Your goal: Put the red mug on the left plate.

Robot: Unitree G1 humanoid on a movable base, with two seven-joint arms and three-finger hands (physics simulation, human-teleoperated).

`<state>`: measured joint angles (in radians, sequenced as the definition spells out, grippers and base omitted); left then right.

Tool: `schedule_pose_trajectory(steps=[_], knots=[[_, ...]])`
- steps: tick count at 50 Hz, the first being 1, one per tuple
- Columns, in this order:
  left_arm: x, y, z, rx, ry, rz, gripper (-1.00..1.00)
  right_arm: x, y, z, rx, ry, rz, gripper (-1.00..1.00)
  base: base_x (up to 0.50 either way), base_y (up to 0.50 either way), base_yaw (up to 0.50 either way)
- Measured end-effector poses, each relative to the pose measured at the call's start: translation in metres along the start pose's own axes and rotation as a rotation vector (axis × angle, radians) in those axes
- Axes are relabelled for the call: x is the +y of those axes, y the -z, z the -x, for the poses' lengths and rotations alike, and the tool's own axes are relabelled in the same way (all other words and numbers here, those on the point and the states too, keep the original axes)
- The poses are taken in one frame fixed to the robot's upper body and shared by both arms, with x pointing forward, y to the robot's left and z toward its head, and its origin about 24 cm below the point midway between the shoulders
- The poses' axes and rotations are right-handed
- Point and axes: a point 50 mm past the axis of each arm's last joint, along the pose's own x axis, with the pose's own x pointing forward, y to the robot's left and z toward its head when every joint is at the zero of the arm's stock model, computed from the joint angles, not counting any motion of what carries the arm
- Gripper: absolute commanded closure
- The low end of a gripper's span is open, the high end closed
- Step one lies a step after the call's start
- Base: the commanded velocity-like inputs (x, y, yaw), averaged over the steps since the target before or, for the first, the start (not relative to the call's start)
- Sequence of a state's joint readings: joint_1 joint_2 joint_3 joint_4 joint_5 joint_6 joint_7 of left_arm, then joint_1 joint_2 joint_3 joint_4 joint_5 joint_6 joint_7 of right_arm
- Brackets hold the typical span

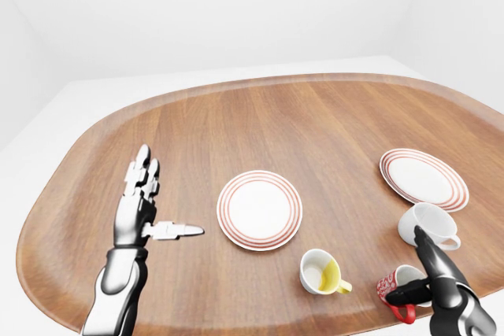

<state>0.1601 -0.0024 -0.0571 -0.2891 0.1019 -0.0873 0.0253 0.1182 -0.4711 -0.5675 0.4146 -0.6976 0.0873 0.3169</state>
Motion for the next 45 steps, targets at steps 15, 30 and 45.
schedule_pose_trajectory(steps=[15,30,45], knots=[[0.0,0.001,0.001,0.005,0.0,0.0,-1.0,0.01,0.004,-0.002,0.018,-0.049,0.002,1.0,0.0,0.0,0.0],[0.0,0.0,0.0,-0.002,-0.002,0.001,-1.0,0.011,0.003,-0.003,0.012,-0.064,-0.002,1.0,0.0,0.0,0.0],[0.001,-0.004,-0.002,-0.019,-0.001,0.003,-1.0,-0.012,-0.026,0.0,-0.082,0.056,0.042,1.0,0.0,0.0,0.0]])
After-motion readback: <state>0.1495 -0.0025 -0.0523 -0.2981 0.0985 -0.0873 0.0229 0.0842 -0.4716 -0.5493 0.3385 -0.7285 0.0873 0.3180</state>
